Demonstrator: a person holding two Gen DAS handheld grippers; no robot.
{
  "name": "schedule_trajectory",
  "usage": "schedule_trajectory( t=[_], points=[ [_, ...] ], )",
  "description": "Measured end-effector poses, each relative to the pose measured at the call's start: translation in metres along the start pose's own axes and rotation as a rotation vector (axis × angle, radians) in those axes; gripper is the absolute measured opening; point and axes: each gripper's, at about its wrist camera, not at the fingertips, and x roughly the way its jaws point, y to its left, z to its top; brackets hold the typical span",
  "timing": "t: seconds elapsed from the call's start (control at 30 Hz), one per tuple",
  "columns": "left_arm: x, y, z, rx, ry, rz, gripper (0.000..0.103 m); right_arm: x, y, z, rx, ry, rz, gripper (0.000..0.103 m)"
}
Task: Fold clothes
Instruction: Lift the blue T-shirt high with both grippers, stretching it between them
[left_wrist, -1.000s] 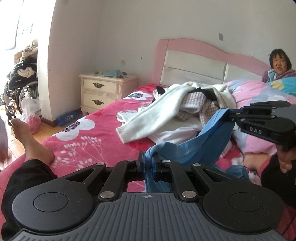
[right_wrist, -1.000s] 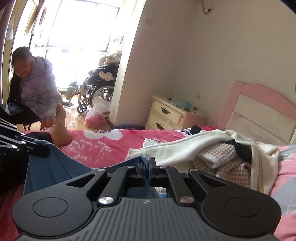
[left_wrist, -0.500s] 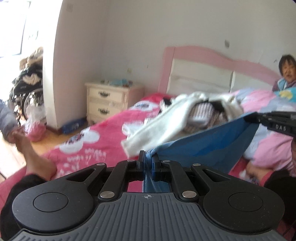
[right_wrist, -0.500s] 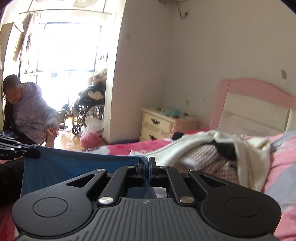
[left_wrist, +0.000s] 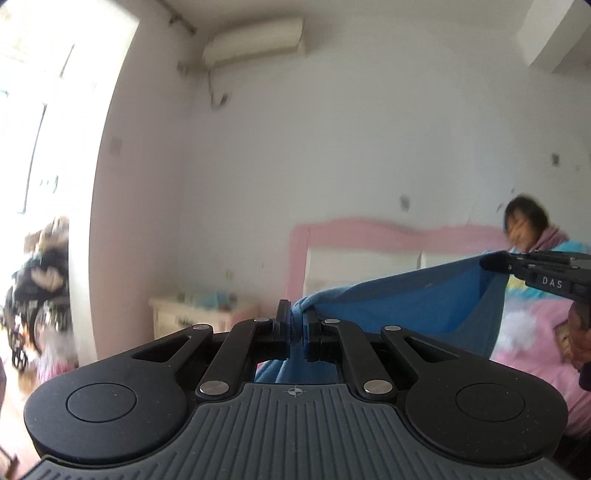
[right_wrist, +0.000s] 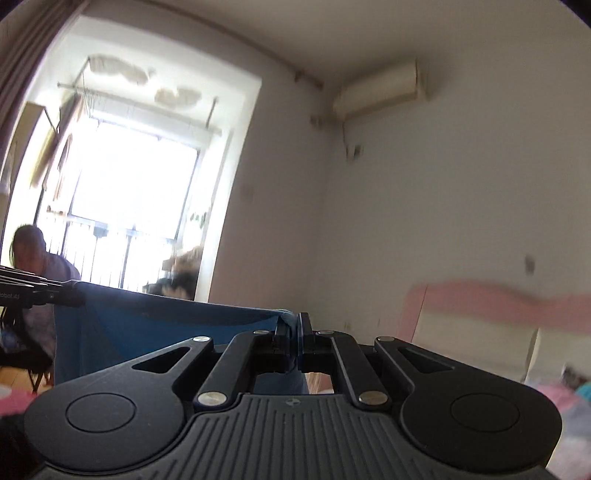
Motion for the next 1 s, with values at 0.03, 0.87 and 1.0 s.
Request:
schedule_trajectory(
  t=[0.03,0.87,1.0],
  points=[
    [-0.010,-0.002,0.011,0.009,-0.029,-0.005,0.004,-0.010,0.002,0.011,-0.005,-0.029,-0.005,0.004],
    [-0.082,-0.052,0.105,0.200,-0.274,-0.010,0.004,-0.107,0.034,0.072,-0.142,-0.225,-0.067,0.004],
    [-0.032,-0.050,0.067,0.213,-0.169,-0.005,0.004,-0.058,0.026,0.025,-0.148,-0.083,-0.107,0.004]
  ],
)
